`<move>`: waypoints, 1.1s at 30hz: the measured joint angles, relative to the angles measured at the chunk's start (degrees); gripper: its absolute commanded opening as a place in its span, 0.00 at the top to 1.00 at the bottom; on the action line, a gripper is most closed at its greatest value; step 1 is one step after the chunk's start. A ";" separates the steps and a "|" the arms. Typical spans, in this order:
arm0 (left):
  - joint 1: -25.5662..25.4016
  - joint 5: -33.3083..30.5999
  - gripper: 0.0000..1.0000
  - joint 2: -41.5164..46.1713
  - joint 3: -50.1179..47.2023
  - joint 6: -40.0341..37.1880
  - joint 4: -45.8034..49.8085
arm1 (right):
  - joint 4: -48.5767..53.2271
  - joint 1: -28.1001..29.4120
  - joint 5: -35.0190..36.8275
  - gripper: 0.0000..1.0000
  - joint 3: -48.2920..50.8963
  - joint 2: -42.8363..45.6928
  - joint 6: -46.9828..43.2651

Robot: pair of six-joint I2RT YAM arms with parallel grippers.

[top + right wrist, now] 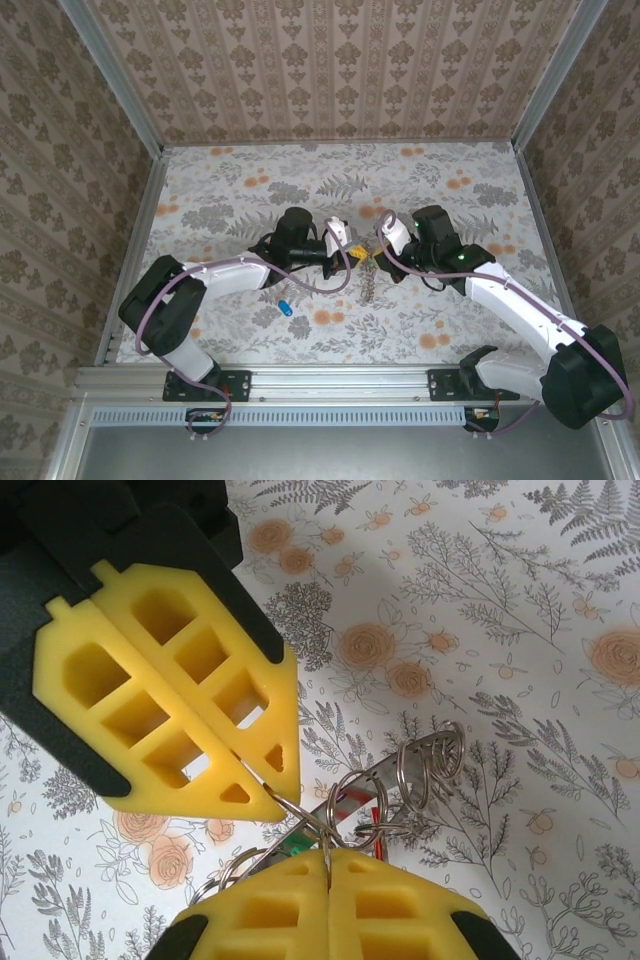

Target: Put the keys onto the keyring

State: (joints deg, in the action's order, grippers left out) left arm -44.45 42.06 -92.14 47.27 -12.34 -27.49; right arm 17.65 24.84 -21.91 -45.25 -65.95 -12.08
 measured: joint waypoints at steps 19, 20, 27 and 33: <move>0.17 0.63 1.00 -0.02 0.26 -0.52 0.02 | 10.27 -0.55 -2.97 1.00 -7.98 0.02 0.72; 0.17 0.63 1.00 -0.02 0.26 -0.52 0.02 | 10.71 -0.59 -2.99 1.00 -8.09 0.00 1.29; 0.09 0.92 1.00 -0.17 0.72 -0.90 0.31 | 13.46 -0.15 -0.63 1.00 -10.58 -1.53 1.27; 0.15 1.68 1.00 -1.14 0.85 -0.96 1.05 | 8.72 1.99 2.45 1.00 -5.62 1.42 -5.60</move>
State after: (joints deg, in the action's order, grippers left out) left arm -44.29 43.75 -93.27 48.12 -13.30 -26.44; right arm 26.37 26.83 -19.46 -50.87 -64.53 -17.67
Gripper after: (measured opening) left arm 0.043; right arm 0.062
